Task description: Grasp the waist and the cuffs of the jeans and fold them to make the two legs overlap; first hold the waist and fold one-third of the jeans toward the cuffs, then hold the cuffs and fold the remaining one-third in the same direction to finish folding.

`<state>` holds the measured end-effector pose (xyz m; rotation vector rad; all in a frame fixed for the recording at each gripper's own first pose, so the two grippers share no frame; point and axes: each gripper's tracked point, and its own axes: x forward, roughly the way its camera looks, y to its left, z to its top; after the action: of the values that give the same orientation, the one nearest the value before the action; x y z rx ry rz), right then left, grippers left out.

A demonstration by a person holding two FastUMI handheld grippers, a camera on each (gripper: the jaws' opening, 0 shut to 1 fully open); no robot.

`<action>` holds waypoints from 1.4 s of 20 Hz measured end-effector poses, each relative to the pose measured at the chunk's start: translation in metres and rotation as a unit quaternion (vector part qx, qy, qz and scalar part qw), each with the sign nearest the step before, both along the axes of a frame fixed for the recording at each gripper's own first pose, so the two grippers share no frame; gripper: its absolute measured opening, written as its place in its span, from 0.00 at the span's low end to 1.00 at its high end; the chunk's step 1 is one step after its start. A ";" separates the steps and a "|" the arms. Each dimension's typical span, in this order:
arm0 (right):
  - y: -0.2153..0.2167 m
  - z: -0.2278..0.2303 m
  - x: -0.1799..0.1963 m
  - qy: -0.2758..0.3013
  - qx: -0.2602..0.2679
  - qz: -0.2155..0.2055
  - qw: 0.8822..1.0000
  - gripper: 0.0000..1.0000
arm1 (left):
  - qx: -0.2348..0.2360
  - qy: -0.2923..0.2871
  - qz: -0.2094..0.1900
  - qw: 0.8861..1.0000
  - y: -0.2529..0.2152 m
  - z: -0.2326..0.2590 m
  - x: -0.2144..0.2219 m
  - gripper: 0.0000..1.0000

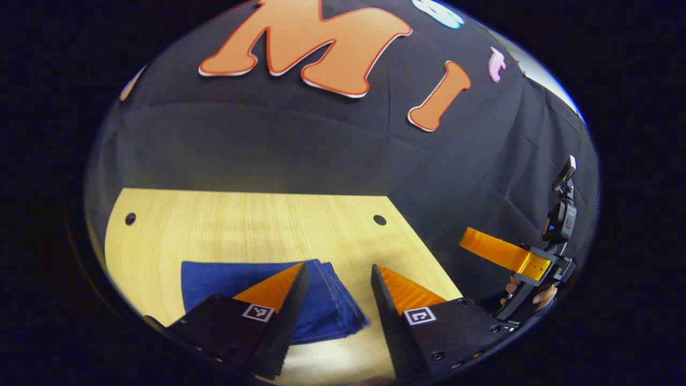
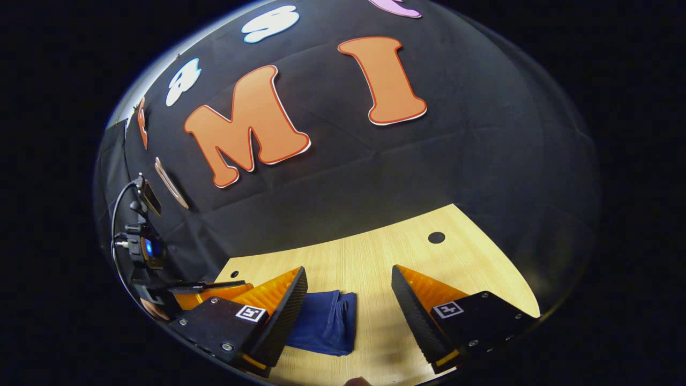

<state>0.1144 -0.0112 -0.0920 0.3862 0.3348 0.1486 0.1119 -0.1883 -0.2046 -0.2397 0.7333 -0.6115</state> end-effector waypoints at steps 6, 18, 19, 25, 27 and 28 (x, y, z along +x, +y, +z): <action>0.012 0.036 -0.006 -0.080 -0.044 -0.017 0.996 0.98 | 0.018 -0.104 0.068 0.992 0.042 0.050 0.019 0.95; 0.074 0.079 -0.041 -0.211 -0.132 0.003 0.969 0.97 | 0.027 -0.306 0.185 0.933 0.129 0.156 -0.006 0.96; 0.074 0.081 -0.043 -0.218 -0.135 -0.001 0.967 0.97 | 0.025 -0.314 0.193 0.929 0.133 0.160 -0.009 0.96; 0.080 0.087 -0.048 -0.242 -0.137 -0.004 0.961 0.96 | 0.027 -0.317 0.225 0.921 0.159 0.150 -0.024 0.99; 0.084 0.088 -0.048 -0.244 -0.130 -0.003 0.961 0.97 | 0.028 -0.328 0.235 0.915 0.166 0.157 -0.030 0.98; 0.084 0.089 -0.047 -0.247 -0.128 -0.002 0.961 0.96 | 0.046 -0.338 0.245 0.908 0.173 0.155 -0.029 0.95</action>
<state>0.0676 0.0724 -0.0029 0.0843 -0.1411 0.1896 0.0832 -0.0154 -0.0492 -0.1022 0.0131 -0.1474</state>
